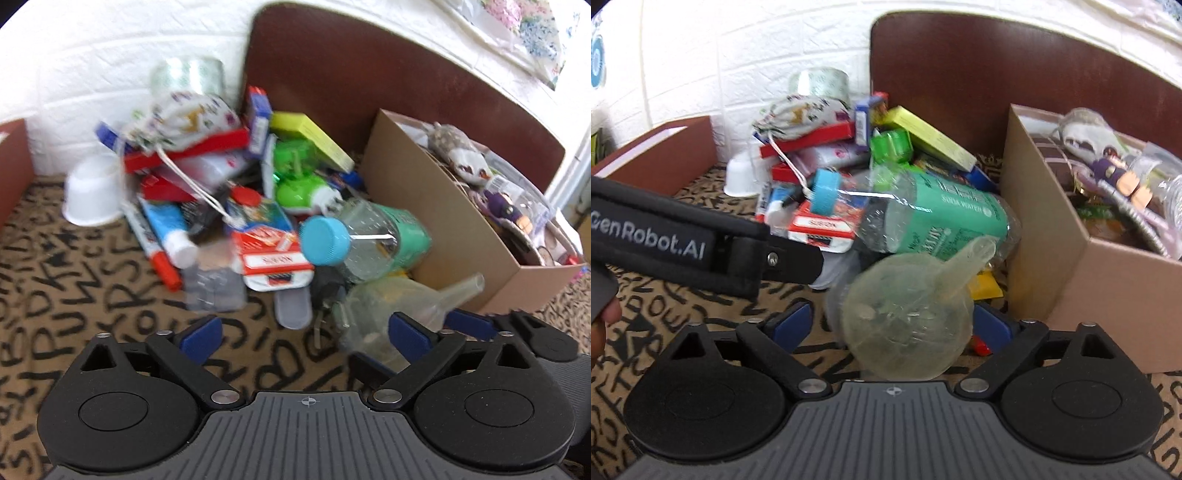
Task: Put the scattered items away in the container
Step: 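Reach the left gripper toward the clear plastic funnel in the pile, then grasp the clear plastic funnel with the left gripper and lift it, then carry the funnel over the cardboard box and open the left gripper, then move the left gripper back toward the clear adhesive hook on the cloth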
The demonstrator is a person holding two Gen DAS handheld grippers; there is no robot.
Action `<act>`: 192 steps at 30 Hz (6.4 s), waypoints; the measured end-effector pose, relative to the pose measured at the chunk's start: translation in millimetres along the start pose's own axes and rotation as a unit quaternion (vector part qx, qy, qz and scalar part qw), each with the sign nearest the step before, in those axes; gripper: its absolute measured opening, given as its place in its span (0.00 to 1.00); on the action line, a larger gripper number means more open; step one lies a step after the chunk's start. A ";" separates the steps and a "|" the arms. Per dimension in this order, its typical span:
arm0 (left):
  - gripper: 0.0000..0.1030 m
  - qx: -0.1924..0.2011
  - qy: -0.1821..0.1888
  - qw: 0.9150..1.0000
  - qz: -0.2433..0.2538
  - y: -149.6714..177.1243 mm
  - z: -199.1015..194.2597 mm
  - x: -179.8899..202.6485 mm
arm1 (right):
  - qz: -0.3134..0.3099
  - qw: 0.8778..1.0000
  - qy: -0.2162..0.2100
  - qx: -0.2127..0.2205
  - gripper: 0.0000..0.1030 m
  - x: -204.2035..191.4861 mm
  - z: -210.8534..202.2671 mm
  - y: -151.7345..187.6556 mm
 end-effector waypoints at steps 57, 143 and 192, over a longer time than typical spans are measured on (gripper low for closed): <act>0.89 -0.031 0.074 0.996 0.046 25.2 27.6 23.2 | -0.058 0.996 -0.057 -0.022 0.78 -28.5 -0.7 33.2; 1.00 0.013 0.113 0.992 0.055 -232.8 145.3 204.3 | 0.061 0.989 0.101 0.087 0.76 247.6 -8.0 -127.3; 1.00 0.116 0.040 0.992 0.019 44.6 -96.3 79.3 | 0.003 0.992 -0.075 0.100 1.00 6.4 -136.2 -1.5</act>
Point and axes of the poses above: each gripper's, at about its wrist camera, not at the fingertips, and z roughly the way its jaws point, x to its right, y to its underside, the point moved 3 cm from there along z, roughly the way its jaws point, and after that the axes turned 4 degrees about y, right-handed, at the moved point
